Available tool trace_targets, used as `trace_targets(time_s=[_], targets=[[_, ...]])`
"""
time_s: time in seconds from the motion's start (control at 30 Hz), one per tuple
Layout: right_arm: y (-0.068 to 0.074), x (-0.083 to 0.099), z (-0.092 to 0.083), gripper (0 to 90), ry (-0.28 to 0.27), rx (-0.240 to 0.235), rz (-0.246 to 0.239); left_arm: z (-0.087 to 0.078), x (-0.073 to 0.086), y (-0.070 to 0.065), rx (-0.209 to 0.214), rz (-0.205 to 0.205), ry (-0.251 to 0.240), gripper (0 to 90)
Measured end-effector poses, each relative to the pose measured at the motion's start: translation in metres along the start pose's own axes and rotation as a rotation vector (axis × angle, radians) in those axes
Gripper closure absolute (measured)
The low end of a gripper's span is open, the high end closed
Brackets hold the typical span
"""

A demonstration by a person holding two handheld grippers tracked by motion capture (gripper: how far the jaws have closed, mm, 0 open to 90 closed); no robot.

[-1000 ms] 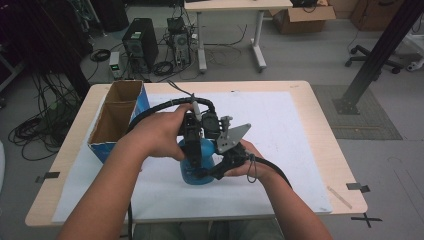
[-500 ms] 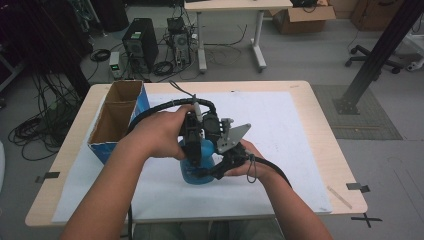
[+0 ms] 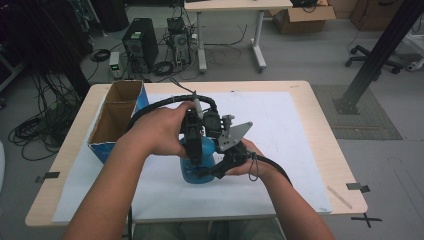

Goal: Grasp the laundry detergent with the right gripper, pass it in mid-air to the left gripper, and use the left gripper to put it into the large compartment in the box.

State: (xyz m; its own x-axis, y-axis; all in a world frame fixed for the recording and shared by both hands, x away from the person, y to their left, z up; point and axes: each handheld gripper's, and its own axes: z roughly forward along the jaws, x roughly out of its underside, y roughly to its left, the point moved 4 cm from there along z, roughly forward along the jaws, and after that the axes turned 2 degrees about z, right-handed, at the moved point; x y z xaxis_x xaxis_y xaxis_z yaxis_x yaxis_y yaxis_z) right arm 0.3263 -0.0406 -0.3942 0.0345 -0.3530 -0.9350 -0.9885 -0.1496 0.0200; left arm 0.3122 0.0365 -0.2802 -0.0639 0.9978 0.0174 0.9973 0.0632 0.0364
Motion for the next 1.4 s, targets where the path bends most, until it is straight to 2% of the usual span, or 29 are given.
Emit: trace_targets(time_s=[0.03,0.1,0.23,0.27,0.47,0.63,0.67,0.77,0.93,1.0,1.23,1.27,1.3,1.33,1.4], targets=[[-0.001,0.000,0.000,33.7,-0.001,0.005,0.007,0.000,0.000,0.000,-0.004,0.001,-0.003,39.2],[-0.002,0.001,0.001,24.8,-0.005,0.007,0.038,0.000,0.001,0.002,-0.004,-0.007,0.002,39.1],[-0.003,0.003,0.003,19.7,0.003,0.024,0.058,0.001,0.002,0.004,-0.012,-0.010,0.016,39.2],[-0.005,0.005,0.003,15.8,0.000,0.036,0.083,0.002,0.002,0.004,-0.015,-0.016,0.015,39.1],[-0.010,0.010,-0.002,1.9,0.000,0.063,0.122,0.000,0.004,0.007,-0.011,-0.030,0.022,39.1],[-0.012,0.012,-0.012,0.5,-0.004,0.087,0.137,-0.001,0.006,0.009,-0.007,-0.046,0.025,39.0],[-0.012,0.011,-0.018,0.5,-0.003,0.095,0.137,-0.002,0.006,0.010,-0.003,-0.056,0.031,39.0],[-0.011,0.010,-0.031,0.5,0.005,0.121,0.135,-0.007,0.009,0.015,0.023,-0.142,0.041,38.9],[-0.013,0.012,-0.059,0.5,0.014,0.173,0.138,-0.016,0.015,0.024,0.034,-0.268,0.053,38.9],[-0.014,0.014,-0.070,0.5,0.017,0.205,0.148,-0.021,0.019,0.029,0.041,-0.331,0.058,38.9],[-0.022,0.019,-0.101,0.5,0.094,0.359,0.173,-0.039,0.034,0.046,0.041,-0.516,0.053,38.9],[-0.024,0.019,-0.104,0.7,0.111,0.372,0.178,-0.042,0.036,0.048,0.039,-0.542,0.051,38.9],[-0.024,0.019,-0.104,0.7,0.111,0.372,0.178,-0.042,0.036,0.048,0.039,-0.542,0.051,38.9],[-0.027,0.021,-0.109,0.6,0.139,0.401,0.198,-0.048,0.041,0.054,0.038,-0.590,0.050,38.9],[-0.030,0.021,-0.115,0.9,0.157,0.411,0.229,-0.053,0.046,0.058,0.039,-0.638,0.035,38.9]])
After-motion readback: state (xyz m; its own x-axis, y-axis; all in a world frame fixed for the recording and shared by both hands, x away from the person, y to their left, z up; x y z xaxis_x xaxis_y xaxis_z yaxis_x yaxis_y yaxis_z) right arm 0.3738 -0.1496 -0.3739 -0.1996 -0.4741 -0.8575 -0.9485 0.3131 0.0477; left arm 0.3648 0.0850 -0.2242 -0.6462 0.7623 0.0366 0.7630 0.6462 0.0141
